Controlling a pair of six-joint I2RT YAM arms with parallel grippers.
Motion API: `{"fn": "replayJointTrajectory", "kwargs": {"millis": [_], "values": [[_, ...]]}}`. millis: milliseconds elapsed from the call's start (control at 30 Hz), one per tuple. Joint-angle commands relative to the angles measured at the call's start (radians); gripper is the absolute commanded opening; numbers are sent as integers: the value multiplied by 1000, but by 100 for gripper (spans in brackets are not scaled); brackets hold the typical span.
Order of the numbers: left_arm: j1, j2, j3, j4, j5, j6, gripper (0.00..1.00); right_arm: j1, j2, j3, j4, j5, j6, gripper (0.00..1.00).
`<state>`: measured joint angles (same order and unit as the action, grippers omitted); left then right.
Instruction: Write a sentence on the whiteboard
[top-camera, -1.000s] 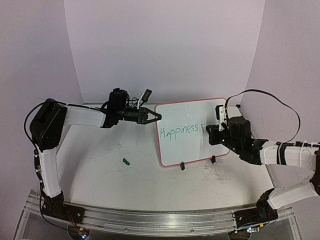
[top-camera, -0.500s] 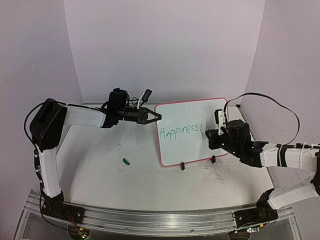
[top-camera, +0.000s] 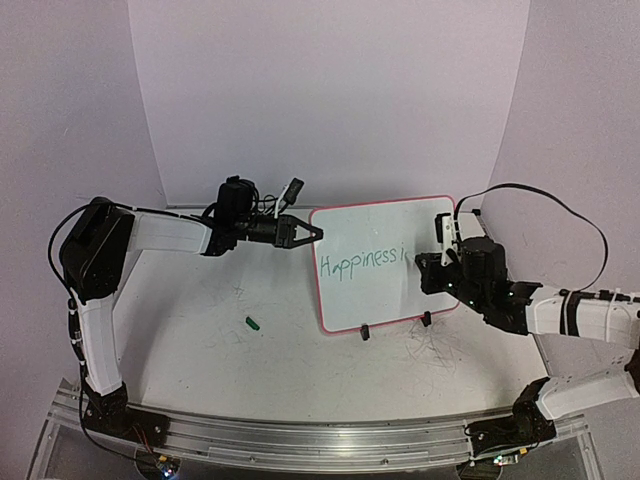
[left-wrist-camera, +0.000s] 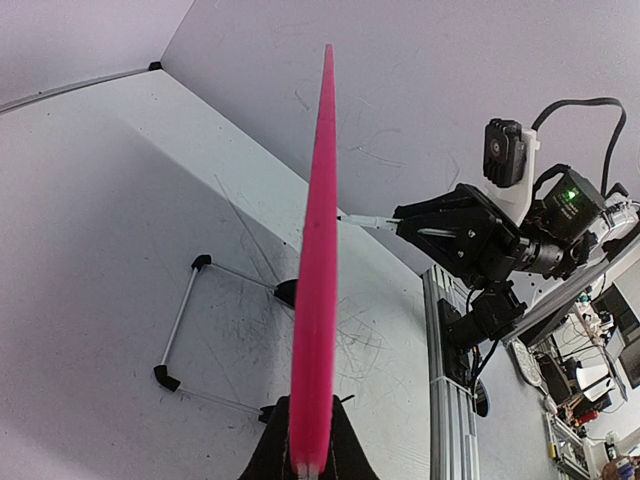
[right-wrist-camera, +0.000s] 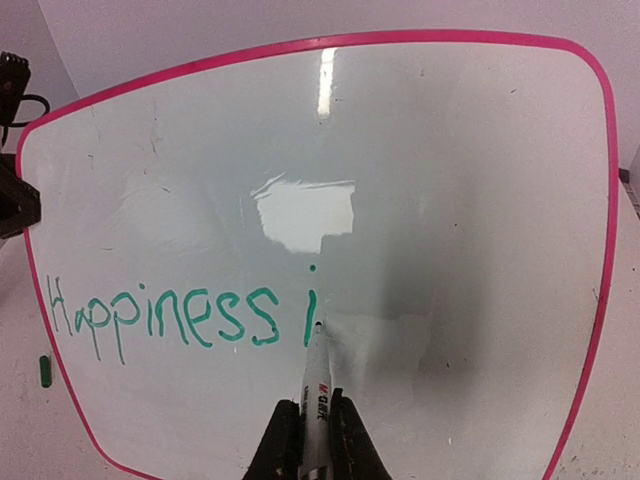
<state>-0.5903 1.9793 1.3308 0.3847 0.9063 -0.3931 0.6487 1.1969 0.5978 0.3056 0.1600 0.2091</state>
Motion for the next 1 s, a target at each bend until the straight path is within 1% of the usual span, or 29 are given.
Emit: {"fn": "replayJointTrajectory", "kwargs": {"millis": [0, 700, 967], "values": [[-42, -12, -1, -33, 14, 22, 0, 3, 22, 66, 36, 29, -22, 0], [-41, -10, 1, -33, 15, 22, 0, 2, 73, 75, 38, 68, -28, 0], [-42, -11, 1, -33, 15, 22, 0, 2, 43, 52, -5, 61, -16, 0]]}}
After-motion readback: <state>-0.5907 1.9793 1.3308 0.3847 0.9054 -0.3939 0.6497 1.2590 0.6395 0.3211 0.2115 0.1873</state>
